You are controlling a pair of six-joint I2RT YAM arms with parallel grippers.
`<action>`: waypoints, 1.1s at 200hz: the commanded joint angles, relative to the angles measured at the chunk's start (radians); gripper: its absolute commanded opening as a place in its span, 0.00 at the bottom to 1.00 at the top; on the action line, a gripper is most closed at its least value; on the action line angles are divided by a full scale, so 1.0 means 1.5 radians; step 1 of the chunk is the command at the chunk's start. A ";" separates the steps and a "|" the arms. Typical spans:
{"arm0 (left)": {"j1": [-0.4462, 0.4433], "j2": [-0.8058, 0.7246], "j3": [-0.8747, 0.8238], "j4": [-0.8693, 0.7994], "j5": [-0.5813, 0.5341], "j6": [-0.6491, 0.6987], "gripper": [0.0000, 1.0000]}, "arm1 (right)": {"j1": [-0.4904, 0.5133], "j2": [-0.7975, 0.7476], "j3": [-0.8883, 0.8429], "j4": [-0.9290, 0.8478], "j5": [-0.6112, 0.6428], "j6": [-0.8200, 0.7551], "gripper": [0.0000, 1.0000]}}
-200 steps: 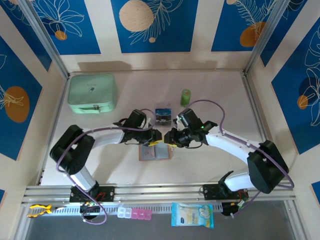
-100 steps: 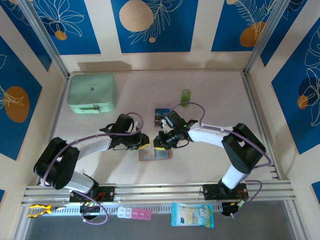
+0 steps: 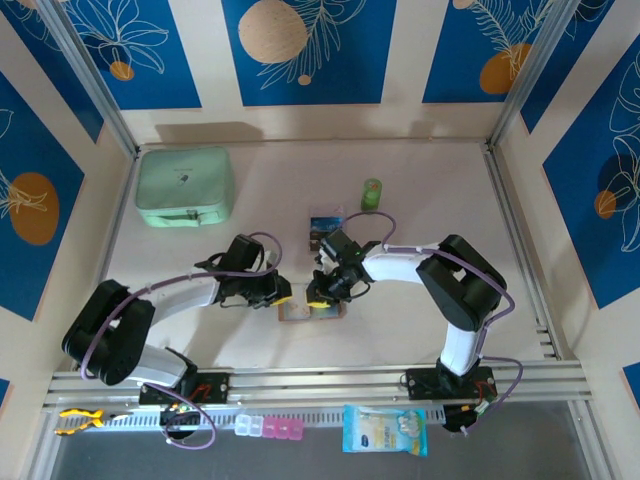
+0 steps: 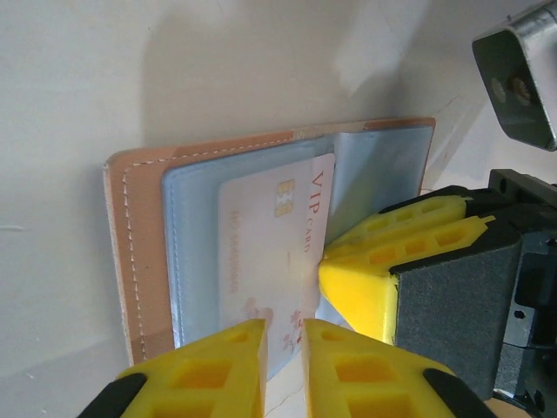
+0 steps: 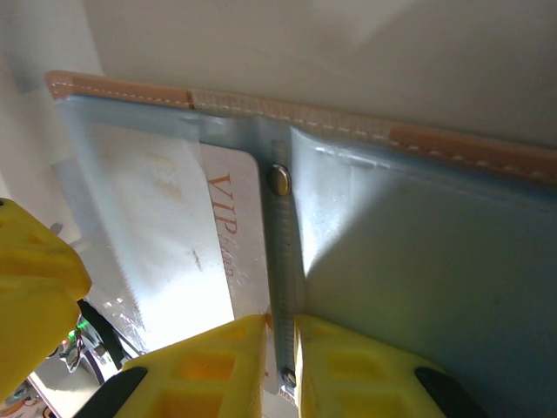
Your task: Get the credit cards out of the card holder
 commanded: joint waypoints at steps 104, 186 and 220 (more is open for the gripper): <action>0.008 0.035 -0.009 -0.038 -0.033 0.042 0.11 | -0.011 -0.051 -0.001 0.014 -0.015 0.000 0.23; 0.007 0.052 -0.018 -0.042 -0.045 0.052 0.06 | -0.042 0.009 -0.001 0.032 -0.032 -0.013 0.23; 0.008 0.053 -0.018 -0.047 -0.046 0.056 0.05 | -0.039 0.014 0.007 -0.015 0.004 -0.021 0.23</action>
